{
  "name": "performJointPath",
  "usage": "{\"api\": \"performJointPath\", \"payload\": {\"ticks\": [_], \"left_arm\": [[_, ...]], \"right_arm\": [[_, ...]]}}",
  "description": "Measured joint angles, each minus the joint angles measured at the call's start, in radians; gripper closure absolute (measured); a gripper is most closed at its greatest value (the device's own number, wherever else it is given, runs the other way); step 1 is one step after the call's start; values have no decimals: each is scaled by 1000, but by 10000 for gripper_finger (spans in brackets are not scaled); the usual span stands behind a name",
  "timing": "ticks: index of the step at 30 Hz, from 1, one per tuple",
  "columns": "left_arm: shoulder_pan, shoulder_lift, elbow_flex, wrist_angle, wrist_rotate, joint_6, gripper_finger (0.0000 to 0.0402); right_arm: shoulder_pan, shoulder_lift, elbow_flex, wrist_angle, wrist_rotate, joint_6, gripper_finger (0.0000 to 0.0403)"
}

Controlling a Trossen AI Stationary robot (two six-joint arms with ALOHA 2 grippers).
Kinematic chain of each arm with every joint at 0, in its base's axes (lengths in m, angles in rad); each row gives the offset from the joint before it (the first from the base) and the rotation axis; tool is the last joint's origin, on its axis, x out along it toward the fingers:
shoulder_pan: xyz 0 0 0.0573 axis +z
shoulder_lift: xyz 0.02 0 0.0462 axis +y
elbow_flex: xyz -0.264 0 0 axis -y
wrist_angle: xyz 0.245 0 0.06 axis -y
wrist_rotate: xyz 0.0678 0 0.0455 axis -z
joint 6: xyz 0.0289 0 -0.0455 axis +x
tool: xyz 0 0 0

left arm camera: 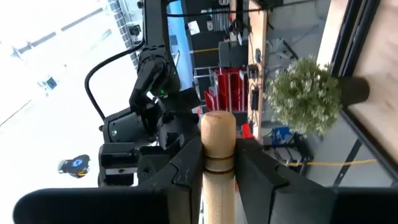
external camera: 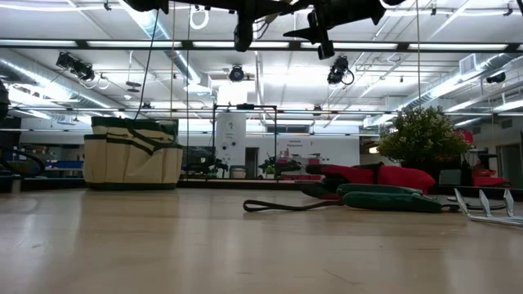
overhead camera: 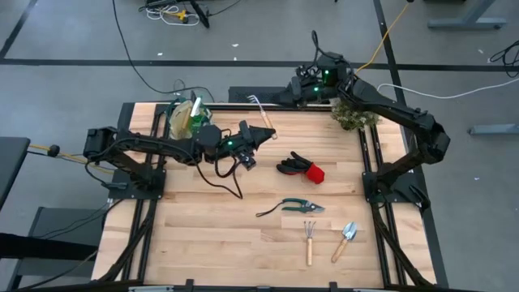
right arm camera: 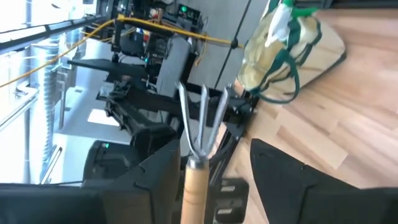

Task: Pick & Place Garden tools in Gardening bag
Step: Put the top brown hand rake into the gardening bag

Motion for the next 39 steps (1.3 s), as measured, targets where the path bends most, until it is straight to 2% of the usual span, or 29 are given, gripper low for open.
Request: {"api": "performJointPath", "payload": {"ticks": [8, 13, 22, 30, 35, 39], "left_arm": [[13, 0, 0, 44, 106, -153, 321], [39, -1, 0, 54, 101, -179, 317], [41, -66, 0, 44, 98, -313, 320], [43, -171, 1, -115, 84, -405, 321], [43, -266, 2, -215, 38, -421, 318], [49, -342, 1, -300, 21, -490, 318]], "right_arm": [[1, -12, 0, -2, -2, -17, 206], [5, -12, 0, -2, -1, -22, 206], [5, -11, 0, -2, 1, -29, 206], [5, -11, 0, -1, 2, -36, 206], [5, -11, 0, 1, 2, -42, 206], [4, -11, 0, 1, 2, -60, 206]]}}
